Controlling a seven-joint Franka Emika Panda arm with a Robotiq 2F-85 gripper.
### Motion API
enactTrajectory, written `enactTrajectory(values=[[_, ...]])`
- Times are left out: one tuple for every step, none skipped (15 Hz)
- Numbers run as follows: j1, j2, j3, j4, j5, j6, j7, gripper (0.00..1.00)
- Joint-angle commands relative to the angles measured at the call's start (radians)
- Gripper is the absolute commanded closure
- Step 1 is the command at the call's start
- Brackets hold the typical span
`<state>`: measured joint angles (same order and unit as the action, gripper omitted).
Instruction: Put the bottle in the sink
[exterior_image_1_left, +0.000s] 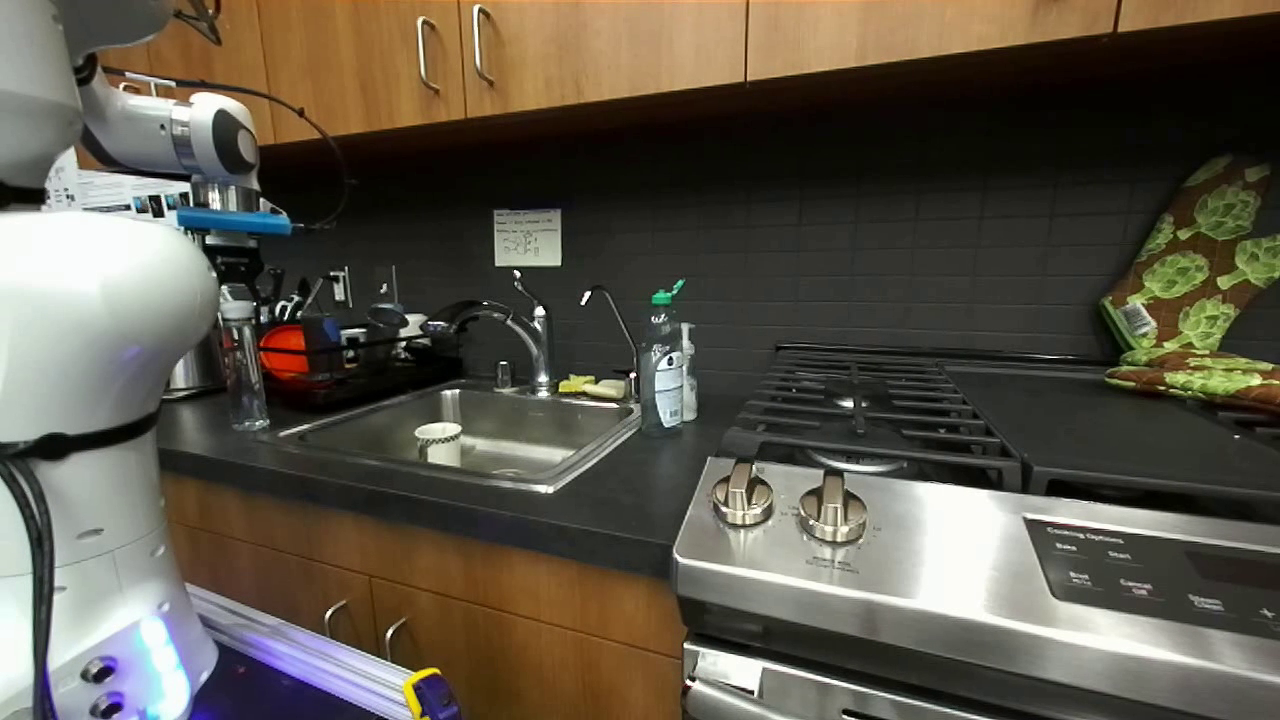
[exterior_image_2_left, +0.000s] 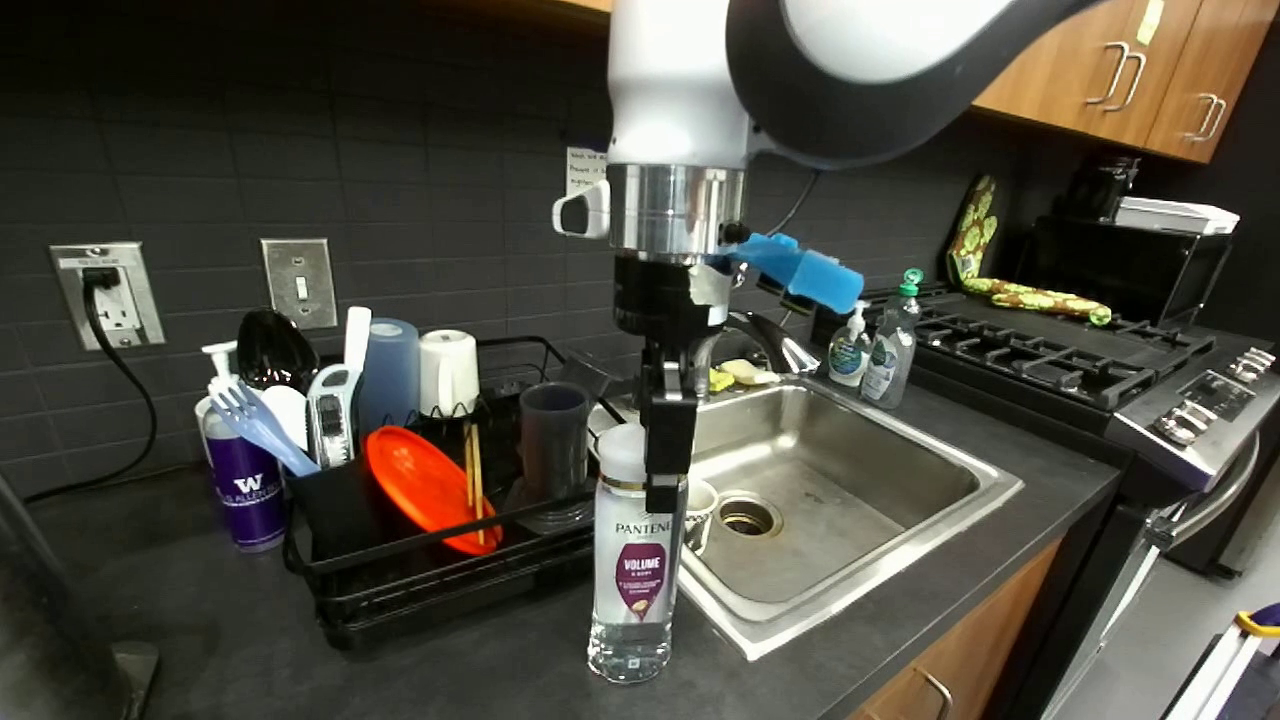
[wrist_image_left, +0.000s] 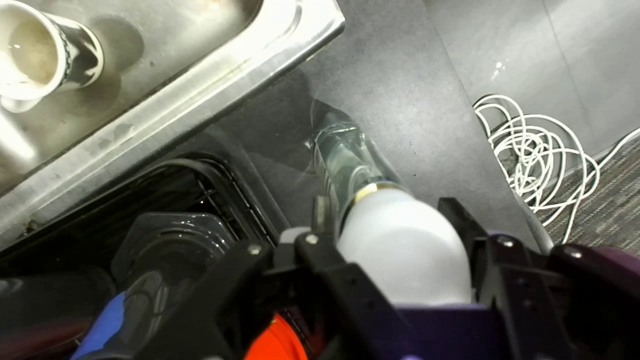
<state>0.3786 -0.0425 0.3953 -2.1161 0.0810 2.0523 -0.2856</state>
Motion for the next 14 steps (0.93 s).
enactTrajectory(values=[[0.009,0.006,0.0,0.013,0.0,-0.015,-0.008,0.71],[0.009,0.0,0.0,0.01,0.001,-0.017,-0.008,0.71],[0.009,-0.01,0.001,0.006,0.0,-0.025,-0.009,0.71],[0.009,-0.019,0.0,0.003,-0.002,-0.033,-0.008,0.71],[0.008,-0.035,-0.001,-0.005,0.0,-0.044,-0.008,0.71],[0.006,-0.048,-0.003,-0.012,0.001,-0.055,-0.007,0.71],[0.005,-0.058,-0.005,-0.019,0.003,-0.065,-0.005,0.71],[0.003,-0.073,-0.009,-0.031,0.013,-0.071,-0.01,0.71],[0.003,-0.086,-0.01,-0.04,0.014,-0.078,-0.008,0.71],[0.002,-0.101,-0.012,-0.05,0.014,-0.087,-0.005,0.71],[0.002,-0.119,-0.014,-0.065,0.012,-0.089,0.001,0.71],[0.001,-0.137,-0.017,-0.079,0.012,-0.09,0.006,0.71],[0.001,-0.157,-0.021,-0.093,0.014,-0.092,0.008,0.71],[0.001,-0.176,-0.025,-0.109,0.013,-0.091,0.012,0.71]])
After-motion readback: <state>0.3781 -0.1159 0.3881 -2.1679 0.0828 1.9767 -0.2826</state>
